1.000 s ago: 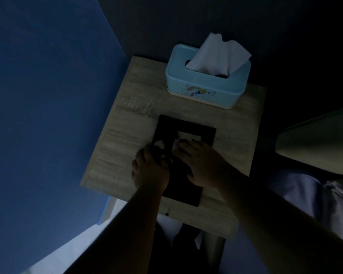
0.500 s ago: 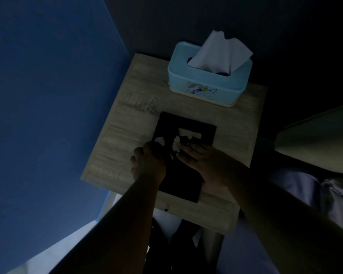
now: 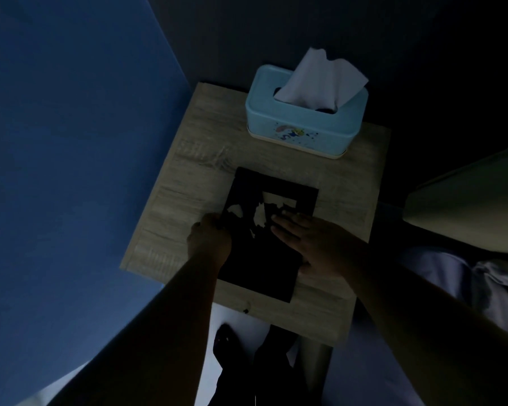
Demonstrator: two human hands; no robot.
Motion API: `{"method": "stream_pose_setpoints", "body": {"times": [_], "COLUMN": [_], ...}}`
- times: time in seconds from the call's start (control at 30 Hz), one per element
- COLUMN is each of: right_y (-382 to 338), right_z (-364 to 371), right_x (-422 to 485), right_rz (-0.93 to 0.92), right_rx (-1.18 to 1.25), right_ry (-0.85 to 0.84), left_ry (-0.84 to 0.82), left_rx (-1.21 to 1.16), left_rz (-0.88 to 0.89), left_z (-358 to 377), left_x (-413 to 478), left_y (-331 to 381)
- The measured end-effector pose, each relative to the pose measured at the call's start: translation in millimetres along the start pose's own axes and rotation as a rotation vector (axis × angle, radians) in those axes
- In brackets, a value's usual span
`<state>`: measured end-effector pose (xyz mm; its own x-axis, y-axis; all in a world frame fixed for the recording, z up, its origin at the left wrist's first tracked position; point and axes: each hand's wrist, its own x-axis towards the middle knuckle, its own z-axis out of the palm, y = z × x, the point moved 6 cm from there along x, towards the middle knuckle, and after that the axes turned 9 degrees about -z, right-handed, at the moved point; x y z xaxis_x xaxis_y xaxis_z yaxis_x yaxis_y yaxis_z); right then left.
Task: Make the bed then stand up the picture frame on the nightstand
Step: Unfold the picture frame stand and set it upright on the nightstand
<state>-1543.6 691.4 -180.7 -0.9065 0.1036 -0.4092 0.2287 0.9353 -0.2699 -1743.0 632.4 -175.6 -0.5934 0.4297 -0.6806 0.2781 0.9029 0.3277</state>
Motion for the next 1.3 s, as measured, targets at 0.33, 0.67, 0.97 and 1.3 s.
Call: {"method": "stream_pose_setpoints", "body": {"times": [0.33, 0.67, 0.97, 1.3], "right_y": [-19.2, -27.9, -40.6, -54.0], "right_z": [-5.8, -27.6, -52.3, -77.9], "right_x": [-8.2, -0.6, 16.6, 45.2], "right_rz": [0.055, 0.141, 0.324, 0.585], "right_rx": [0.063, 0.166, 0.283, 0.519], "right_ry": [0.036, 0.223, 0.472, 0.641], "left_ry": [-0.345, -0.53, -0.747, -0.807], "left_rx": [-0.197, -0.579, -1.327, -1.358], "left_rz": [-0.046, -0.167, -0.209, -0.067], "left_z": [-28.0, -63.4, -52.4, -29.9], "left_x": [0.2, 18.4, 0.5, -17.5], "left_y": [17.3, 4.2, 7.4, 22.8]}}
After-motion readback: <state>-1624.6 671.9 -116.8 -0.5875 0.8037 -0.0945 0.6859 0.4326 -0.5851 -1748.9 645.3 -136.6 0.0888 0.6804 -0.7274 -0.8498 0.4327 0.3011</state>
